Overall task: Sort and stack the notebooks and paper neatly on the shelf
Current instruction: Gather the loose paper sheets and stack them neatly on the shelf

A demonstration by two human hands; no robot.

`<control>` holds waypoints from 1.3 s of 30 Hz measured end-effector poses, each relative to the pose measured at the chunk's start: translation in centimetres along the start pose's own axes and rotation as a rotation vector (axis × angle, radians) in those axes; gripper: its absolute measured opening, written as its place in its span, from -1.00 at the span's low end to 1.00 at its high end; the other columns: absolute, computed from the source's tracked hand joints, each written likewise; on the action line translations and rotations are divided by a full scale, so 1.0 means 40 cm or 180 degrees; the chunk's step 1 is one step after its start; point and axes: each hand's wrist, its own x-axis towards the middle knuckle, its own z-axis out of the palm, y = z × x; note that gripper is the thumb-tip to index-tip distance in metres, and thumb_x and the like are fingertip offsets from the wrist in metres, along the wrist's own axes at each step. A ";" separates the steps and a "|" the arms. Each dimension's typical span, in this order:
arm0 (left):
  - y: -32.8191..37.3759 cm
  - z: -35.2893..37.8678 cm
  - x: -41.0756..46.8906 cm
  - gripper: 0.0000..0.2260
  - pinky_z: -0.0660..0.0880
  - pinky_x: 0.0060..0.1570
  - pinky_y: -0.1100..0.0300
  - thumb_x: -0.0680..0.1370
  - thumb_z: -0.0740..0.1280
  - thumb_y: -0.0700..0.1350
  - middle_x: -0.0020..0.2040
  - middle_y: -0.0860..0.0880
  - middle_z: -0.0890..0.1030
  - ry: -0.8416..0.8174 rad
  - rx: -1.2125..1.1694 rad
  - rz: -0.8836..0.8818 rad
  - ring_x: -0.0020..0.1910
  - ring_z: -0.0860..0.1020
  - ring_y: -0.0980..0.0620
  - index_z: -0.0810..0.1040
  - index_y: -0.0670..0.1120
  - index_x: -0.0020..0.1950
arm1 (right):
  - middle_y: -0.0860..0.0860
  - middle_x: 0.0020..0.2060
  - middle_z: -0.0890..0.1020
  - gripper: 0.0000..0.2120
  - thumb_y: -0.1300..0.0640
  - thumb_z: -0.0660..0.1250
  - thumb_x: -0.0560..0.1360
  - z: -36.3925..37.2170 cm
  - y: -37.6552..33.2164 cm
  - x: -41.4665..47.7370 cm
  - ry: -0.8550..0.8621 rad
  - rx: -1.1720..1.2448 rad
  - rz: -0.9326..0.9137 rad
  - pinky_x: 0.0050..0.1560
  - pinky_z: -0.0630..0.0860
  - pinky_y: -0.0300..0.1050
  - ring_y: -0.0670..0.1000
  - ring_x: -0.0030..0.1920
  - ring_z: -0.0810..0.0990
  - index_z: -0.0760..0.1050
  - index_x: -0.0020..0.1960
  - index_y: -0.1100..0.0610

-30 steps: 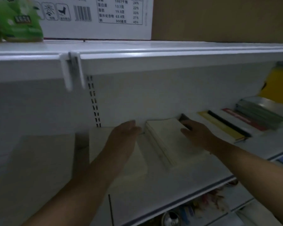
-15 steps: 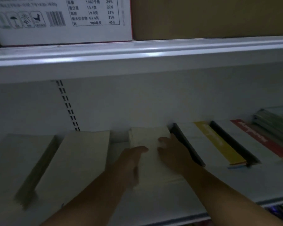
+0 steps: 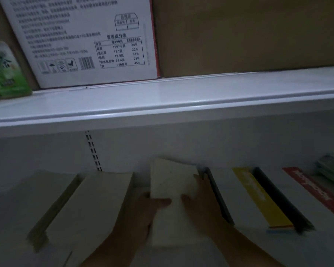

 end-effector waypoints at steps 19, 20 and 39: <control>-0.040 -0.081 -0.005 -0.07 0.56 -0.22 0.14 -0.06 0.49 -0.12 0.16 -0.24 0.60 0.0181 -0.0061 0.1737 0.03 0.61 -0.11 0.44 -0.22 0.33 | -0.17 -0.10 0.60 -0.40 0.17 0.60 0.16 0.019 -0.048 -0.059 0.0489 0.1900 0.0085 -0.09 0.57 -0.20 -0.23 -0.11 0.60 0.46 0.14 0.06; -0.042 -0.083 -0.002 -0.07 0.55 -0.26 0.22 -0.05 0.48 -0.13 0.14 -0.21 0.61 0.0150 -0.0003 0.1750 -0.02 0.63 -0.03 0.42 -0.24 0.34 | -0.17 -0.10 0.59 -0.38 0.16 0.61 0.16 0.019 -0.045 -0.059 0.0515 0.1886 0.0107 -0.03 0.57 -0.12 -0.17 -0.08 0.62 0.46 0.17 0.09; -0.031 -0.071 0.009 -0.18 0.43 -0.55 0.33 0.01 0.21 -0.39 -0.07 -0.07 0.59 0.0307 0.0014 0.1528 -0.21 0.54 0.00 0.37 -0.18 0.31 | -0.30 -0.01 0.50 -0.47 -0.27 0.30 0.21 0.049 -0.018 -0.058 0.0620 0.1447 0.0051 -0.08 0.46 -0.26 -0.29 -0.05 0.51 0.27 0.15 -0.24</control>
